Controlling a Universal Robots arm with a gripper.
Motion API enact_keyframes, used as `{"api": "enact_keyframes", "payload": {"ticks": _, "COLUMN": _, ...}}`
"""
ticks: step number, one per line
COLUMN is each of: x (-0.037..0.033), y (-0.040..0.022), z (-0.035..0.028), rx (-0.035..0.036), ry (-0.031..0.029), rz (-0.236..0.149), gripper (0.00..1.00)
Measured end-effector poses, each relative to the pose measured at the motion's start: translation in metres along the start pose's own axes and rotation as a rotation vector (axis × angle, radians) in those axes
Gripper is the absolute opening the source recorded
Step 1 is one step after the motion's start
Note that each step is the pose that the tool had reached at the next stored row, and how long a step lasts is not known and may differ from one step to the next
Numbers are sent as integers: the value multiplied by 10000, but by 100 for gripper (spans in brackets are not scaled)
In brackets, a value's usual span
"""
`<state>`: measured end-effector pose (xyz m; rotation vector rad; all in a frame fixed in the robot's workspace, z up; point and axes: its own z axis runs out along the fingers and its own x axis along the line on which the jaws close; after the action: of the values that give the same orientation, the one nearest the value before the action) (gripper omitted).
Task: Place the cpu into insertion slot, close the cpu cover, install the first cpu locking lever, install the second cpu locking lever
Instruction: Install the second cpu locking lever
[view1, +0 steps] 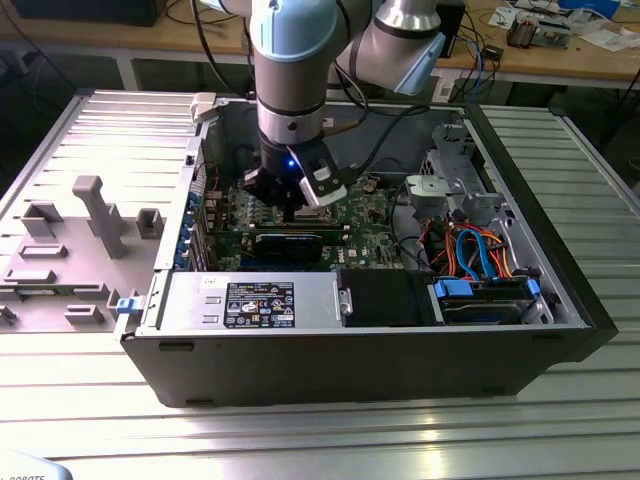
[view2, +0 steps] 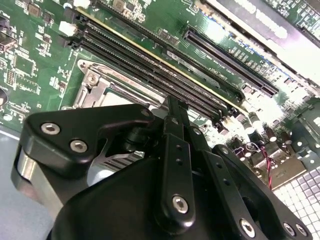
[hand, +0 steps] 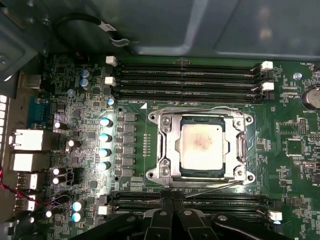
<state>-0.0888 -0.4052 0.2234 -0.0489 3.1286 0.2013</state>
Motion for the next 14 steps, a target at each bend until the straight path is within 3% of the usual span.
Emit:
{"api": "enact_keyframes", "payload": {"ticks": 10, "x": 51, "y": -33, "z": 1, "rx": -147, "ry": 27, "rz": 6, "gripper": 11}}
{"api": "enact_keyframes", "payload": {"ticks": 14, "x": 80, "y": -37, "z": 34, "rx": -299, "ry": 36, "rz": 7, "gripper": 11}}
